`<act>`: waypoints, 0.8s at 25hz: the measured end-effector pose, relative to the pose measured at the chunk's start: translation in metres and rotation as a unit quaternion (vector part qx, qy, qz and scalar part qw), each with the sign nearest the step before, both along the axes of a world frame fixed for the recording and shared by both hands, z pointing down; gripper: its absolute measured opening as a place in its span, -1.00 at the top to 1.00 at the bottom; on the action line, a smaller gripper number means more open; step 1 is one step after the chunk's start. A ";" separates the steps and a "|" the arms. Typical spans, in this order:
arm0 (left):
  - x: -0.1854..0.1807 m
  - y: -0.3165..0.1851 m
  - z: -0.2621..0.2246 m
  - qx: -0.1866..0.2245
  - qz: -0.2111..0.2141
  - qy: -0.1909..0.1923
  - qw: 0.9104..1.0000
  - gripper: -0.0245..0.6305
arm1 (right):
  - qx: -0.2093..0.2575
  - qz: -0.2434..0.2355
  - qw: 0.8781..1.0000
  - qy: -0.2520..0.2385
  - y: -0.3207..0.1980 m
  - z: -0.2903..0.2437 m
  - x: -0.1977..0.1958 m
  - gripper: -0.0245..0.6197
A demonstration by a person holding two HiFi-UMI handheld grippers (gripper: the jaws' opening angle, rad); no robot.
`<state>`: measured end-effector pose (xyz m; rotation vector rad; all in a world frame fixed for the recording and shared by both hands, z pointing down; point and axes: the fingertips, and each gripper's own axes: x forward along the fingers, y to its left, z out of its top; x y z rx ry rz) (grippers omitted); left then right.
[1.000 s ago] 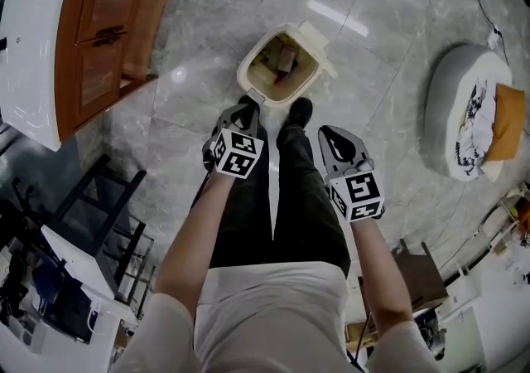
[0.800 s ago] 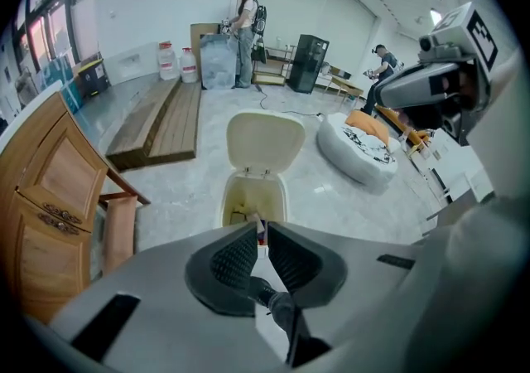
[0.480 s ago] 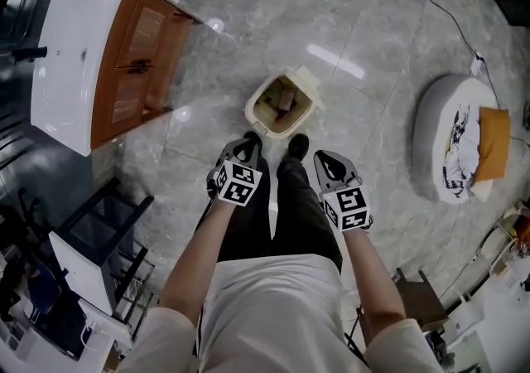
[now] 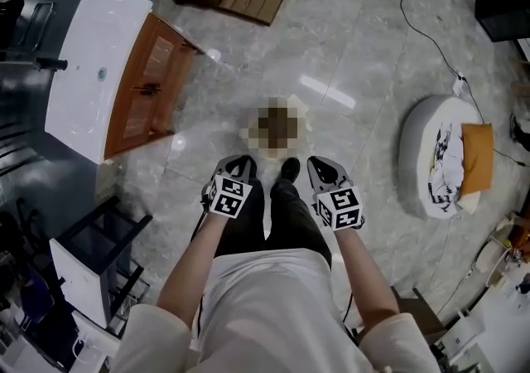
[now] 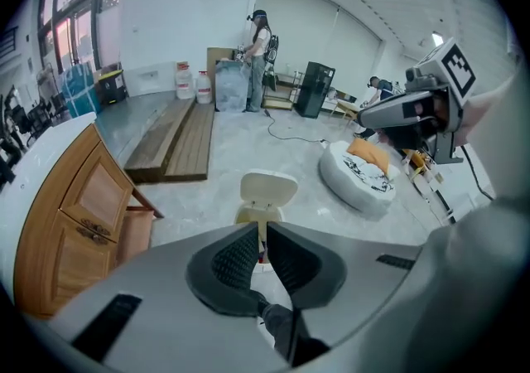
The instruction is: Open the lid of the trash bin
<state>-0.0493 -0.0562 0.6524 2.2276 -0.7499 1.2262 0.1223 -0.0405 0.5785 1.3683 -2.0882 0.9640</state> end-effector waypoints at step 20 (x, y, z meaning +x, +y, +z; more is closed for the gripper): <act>0.006 -0.025 -0.133 0.063 0.013 0.087 0.994 0.79 | 0.055 -0.021 0.998 0.016 -0.021 -0.089 0.009 0.81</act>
